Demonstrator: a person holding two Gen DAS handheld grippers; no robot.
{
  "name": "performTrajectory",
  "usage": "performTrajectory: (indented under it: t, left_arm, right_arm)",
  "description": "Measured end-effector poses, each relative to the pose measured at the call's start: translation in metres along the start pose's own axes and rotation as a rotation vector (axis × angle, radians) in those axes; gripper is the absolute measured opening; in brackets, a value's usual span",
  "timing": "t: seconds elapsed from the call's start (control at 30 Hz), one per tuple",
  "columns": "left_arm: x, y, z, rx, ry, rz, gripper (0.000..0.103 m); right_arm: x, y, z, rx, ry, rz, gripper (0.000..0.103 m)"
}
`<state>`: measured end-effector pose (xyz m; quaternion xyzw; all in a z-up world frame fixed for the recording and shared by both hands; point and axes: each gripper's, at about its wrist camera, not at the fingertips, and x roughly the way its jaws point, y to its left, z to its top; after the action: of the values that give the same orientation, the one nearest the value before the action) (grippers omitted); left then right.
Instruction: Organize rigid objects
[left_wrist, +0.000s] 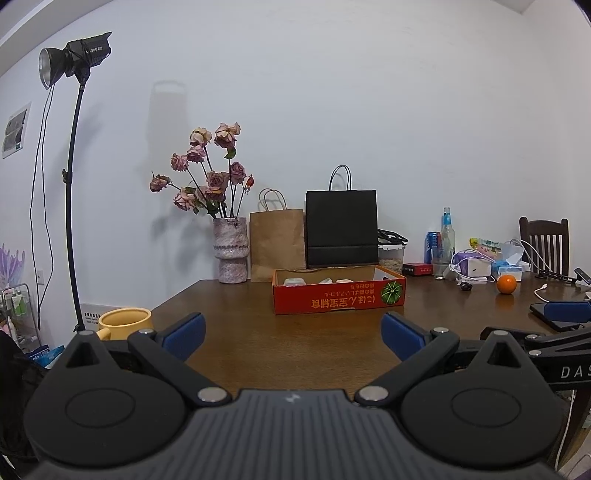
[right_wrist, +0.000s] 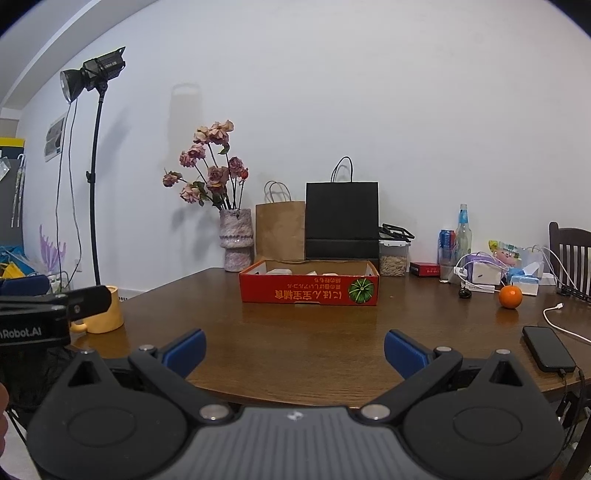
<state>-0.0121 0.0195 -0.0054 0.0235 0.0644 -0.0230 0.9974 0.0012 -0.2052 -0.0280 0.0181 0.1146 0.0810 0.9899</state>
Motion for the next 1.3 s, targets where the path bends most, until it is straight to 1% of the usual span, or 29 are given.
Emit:
performTrajectory:
  t: [0.27,1.13,1.23,1.3]
  left_arm:
    - [0.0002,-0.0002,-0.0003,0.000,0.000,-0.003,0.103]
    - [0.0000,0.0005,-0.0015,-0.003,0.007,-0.011,0.103]
    - [0.0031,0.0024,-0.0028,-0.013,0.020,-0.021,0.103]
    - [0.0074,0.0045,-0.0066,-0.032,0.054,-0.037,0.103]
  right_arm:
    - [0.0015,0.0016,0.0003,0.010,0.011,-0.001,0.103]
    - [0.0003,0.0027,-0.0012,0.025,0.010,-0.014,0.103]
    - [0.0023,0.0028,-0.0030,0.025,0.018,-0.009,0.103]
    - [0.0061,0.0040,-0.0054,0.028,0.034,-0.010,0.103]
